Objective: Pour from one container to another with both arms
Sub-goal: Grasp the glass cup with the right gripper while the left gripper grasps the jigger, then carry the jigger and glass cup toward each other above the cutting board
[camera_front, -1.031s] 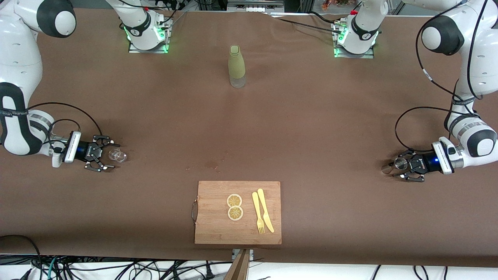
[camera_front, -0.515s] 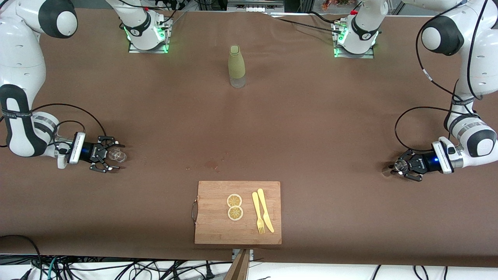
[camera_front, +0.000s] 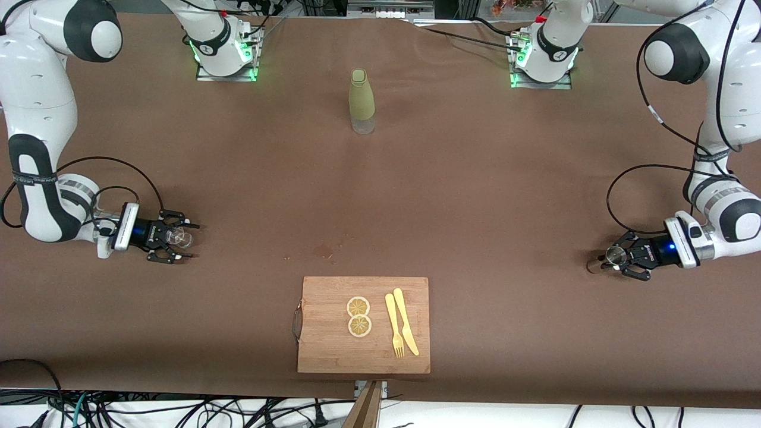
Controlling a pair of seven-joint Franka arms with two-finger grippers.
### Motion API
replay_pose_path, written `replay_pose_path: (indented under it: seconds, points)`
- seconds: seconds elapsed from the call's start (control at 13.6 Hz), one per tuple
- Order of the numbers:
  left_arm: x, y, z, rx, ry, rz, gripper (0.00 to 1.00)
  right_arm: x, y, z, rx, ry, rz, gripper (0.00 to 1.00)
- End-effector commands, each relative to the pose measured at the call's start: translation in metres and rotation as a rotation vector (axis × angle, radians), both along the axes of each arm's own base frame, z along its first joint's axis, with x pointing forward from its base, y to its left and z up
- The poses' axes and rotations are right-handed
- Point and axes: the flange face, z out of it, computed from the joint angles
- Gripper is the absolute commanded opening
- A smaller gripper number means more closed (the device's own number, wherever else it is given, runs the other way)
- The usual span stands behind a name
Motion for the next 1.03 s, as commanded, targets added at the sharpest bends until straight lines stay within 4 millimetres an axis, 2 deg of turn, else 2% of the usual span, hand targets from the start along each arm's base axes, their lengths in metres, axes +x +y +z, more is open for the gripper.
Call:
replay_pose_path:
  seconds: [0.0, 0.07, 0.29, 0.44, 0.52, 0.74, 0.88, 0.96]
  points:
    - [0.018, -0.029, 0.033, 0.001, -0.014, -0.027, 0.00, 0.001, 0.003, -0.007, 0.021, -0.013, 0.001, 0.48]
    - [0.025, -0.047, 0.037, 0.002, -0.001, -0.045, 0.00, 0.002, 0.006, -0.008, 0.022, -0.012, 0.004, 0.41]
    - [0.047, -0.133, 0.046, 0.006, 0.056, -0.121, 0.00, 0.003, 0.008, -0.007, 0.022, -0.013, 0.007, 0.30]
    - [0.059, -0.190, 0.049, 0.010, 0.081, -0.139, 0.00, 0.012, 0.016, 0.000, 0.030, -0.021, 0.014, 0.30]
    - [0.063, -0.226, 0.052, -0.004, 0.088, -0.156, 0.00, 0.019, 0.020, 0.006, 0.029, -0.033, 0.018, 0.29]
    - [0.067, -0.346, 0.058, 0.026, 0.069, -0.223, 0.00, 0.039, 0.054, 0.020, 0.067, 0.029, 0.000, 0.26]
    - [0.069, -0.426, 0.074, 0.045, 0.041, -0.255, 0.00, 0.067, 0.082, 0.047, 0.056, 0.047, 0.027, 0.26]
    - [0.067, -0.457, 0.079, 0.017, 0.026, -0.215, 0.00, 0.079, 0.101, 0.059, 0.035, 0.070, 0.050, 0.26]
